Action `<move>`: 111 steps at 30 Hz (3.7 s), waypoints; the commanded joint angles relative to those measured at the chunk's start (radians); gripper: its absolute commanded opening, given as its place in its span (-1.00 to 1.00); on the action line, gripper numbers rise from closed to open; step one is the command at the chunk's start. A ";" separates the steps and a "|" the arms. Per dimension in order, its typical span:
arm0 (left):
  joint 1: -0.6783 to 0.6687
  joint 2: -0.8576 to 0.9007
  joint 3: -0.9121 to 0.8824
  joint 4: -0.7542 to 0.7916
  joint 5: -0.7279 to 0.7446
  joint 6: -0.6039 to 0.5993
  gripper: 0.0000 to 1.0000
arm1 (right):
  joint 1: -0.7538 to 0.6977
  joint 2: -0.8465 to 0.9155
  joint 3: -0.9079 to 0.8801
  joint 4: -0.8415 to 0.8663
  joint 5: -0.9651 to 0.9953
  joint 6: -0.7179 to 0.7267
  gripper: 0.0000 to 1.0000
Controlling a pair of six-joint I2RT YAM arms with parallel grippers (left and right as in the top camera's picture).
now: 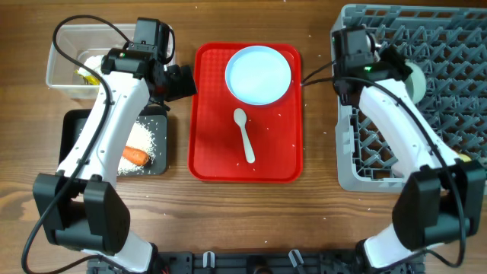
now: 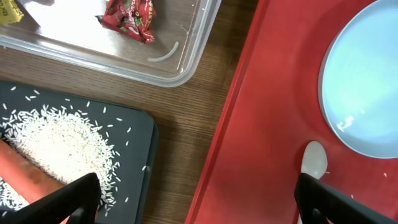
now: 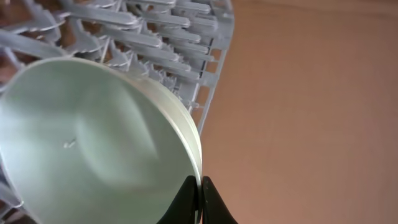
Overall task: Sort waste into correct bins and load items into the dishwasher rack
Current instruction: 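Grasp the mint-green bowl and place it in the rack with right gripper, then reach the right gripper to the light-blue plate on the red tray and grasp, then lift the light-blue plate and stand it upright in the rack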
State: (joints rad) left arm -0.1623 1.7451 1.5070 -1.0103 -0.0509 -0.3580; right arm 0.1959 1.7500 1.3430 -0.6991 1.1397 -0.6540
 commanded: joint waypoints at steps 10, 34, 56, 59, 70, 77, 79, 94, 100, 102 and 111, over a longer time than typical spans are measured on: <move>0.002 0.010 -0.006 0.000 0.005 -0.002 1.00 | 0.096 0.047 0.003 -0.039 0.046 -0.012 -0.91; 0.002 0.010 -0.006 0.000 0.005 -0.002 1.00 | 0.204 0.003 0.019 0.209 -0.069 0.380 1.00; 0.002 0.010 -0.006 0.000 0.005 -0.002 1.00 | 0.127 0.070 0.038 0.082 -1.398 1.234 0.53; 0.002 0.010 -0.006 0.000 0.005 -0.002 1.00 | 0.124 0.155 0.038 0.127 -1.395 1.303 0.32; 0.002 0.010 -0.006 0.000 0.005 -0.002 1.00 | 0.123 0.321 0.038 0.196 -1.395 1.398 -0.66; 0.002 0.010 -0.006 0.000 0.005 -0.002 1.00 | 0.123 0.321 0.038 0.210 -1.387 1.397 -0.91; 0.002 0.010 -0.006 0.000 0.005 -0.002 1.00 | 0.123 0.321 0.038 0.210 -1.386 1.397 -0.91; 0.002 0.010 -0.006 0.000 0.005 -0.002 1.00 | 0.123 0.354 0.038 0.225 -1.388 1.398 -0.91; 0.002 0.010 -0.006 0.000 0.005 -0.002 1.00 | 0.075 0.280 0.039 0.203 -1.410 1.302 -0.91; 0.002 0.010 -0.006 0.000 0.005 -0.002 1.00 | 0.035 0.196 0.039 0.192 -1.410 1.241 -0.92; 0.002 0.010 -0.006 0.000 0.005 -0.002 1.00 | -0.149 -0.254 0.040 0.095 -1.078 0.936 -0.92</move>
State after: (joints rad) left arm -0.1623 1.7470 1.5070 -1.0107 -0.0513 -0.3576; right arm 0.0895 1.5749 1.3754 -0.5724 -0.1635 0.3927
